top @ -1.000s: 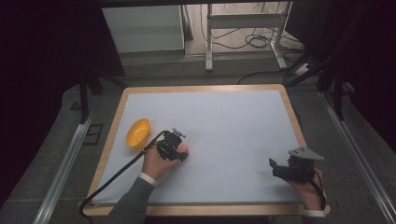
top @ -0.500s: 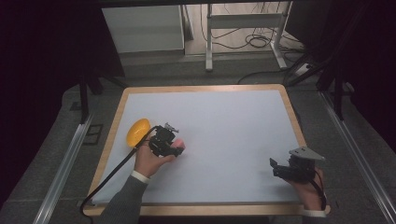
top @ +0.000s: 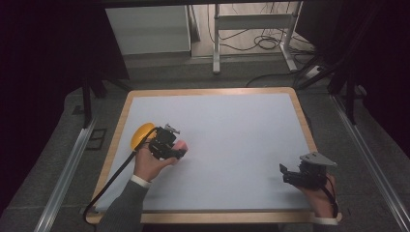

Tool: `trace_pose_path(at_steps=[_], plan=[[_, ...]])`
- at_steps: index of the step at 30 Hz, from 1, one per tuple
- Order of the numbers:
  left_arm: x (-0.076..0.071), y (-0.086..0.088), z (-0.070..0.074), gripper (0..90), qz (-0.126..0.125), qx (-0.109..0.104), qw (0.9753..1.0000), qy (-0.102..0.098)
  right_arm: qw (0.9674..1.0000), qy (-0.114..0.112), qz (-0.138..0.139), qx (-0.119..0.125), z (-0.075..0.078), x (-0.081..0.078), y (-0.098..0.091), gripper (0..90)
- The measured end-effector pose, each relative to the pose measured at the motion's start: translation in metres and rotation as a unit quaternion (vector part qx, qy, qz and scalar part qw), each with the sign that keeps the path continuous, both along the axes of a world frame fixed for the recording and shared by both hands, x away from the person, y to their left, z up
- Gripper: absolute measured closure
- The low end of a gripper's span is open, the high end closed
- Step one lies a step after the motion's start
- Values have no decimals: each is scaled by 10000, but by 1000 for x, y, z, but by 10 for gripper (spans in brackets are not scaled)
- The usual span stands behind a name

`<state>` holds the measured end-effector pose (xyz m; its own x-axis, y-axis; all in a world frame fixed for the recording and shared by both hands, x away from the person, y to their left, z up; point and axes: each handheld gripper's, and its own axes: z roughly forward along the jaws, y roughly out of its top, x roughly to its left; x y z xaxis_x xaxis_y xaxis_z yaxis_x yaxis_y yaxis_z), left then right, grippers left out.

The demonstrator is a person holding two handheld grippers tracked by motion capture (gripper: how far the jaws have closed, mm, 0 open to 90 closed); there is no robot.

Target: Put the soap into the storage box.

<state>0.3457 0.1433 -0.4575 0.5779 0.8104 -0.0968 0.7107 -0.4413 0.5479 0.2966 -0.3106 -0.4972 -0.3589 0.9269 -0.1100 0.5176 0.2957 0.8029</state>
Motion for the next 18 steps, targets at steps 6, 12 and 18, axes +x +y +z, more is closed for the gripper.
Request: trace_pose_path(at_steps=[6,12,18], plan=[[2,8,5,601,79,16,10000,-28,10000,6,9,2,-1,0,0,75],[3,18,12,601,178,35,9998,-86,10000,6,10,5,-1,0,0,75],[6,28,18,601,278,66,9995,-123,10000,15,0,4,-1,1,-1,75]])
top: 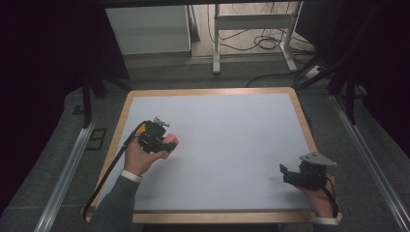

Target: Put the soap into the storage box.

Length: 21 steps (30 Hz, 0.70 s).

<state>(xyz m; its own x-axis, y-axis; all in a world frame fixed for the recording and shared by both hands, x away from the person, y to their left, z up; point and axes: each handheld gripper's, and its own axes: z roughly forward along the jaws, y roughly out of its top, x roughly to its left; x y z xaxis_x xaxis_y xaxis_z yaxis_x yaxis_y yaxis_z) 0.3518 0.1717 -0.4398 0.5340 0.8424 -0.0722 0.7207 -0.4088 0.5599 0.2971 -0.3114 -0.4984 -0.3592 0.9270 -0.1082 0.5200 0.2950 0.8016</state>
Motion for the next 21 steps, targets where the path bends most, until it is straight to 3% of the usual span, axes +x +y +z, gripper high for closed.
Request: trace_pose_path(at_steps=[21], plan=[[13,35,9,601,425,28,9991,-71,10000,40,3,-30,-2,0,0,75]])
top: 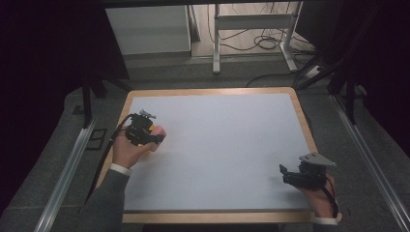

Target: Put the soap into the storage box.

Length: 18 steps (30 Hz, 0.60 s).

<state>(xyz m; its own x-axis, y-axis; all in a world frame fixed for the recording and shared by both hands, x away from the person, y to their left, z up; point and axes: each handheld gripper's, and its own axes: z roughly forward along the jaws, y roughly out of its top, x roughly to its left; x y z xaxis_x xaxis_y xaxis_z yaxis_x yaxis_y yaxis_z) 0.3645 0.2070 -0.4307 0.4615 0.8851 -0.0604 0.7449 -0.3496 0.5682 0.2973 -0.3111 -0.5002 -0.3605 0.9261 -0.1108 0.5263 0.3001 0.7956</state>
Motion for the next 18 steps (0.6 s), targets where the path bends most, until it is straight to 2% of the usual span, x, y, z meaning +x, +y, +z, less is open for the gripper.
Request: trace_pose_path(at_steps=[8,18], plan=[[7,9,-3,601,141,-8,9999,85,10000,3,-12,-2,-1,0,-1,75],[11,22,-2,601,298,22,9995,96,10000,9,-5,-20,-1,1,-1,75]])
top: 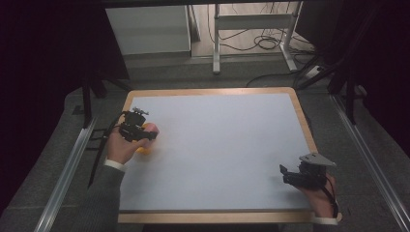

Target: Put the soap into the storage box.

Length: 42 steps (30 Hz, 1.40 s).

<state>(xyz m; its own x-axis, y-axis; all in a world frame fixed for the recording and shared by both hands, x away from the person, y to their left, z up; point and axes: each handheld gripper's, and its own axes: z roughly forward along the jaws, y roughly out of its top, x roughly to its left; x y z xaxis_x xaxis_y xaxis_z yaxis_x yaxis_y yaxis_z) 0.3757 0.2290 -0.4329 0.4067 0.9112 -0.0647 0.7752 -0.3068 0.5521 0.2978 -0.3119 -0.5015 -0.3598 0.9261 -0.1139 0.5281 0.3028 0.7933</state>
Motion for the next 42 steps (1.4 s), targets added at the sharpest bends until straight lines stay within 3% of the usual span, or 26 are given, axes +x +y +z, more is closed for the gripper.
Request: trace_pose_path(at_steps=[25,42], plan=[[16,19,-4,601,286,94,9994,148,10000,32,-22,-9,-1,1,-1,75],[29,27,-21,601,479,85,9983,314,10000,45,-16,-22,-2,1,-1,75]])
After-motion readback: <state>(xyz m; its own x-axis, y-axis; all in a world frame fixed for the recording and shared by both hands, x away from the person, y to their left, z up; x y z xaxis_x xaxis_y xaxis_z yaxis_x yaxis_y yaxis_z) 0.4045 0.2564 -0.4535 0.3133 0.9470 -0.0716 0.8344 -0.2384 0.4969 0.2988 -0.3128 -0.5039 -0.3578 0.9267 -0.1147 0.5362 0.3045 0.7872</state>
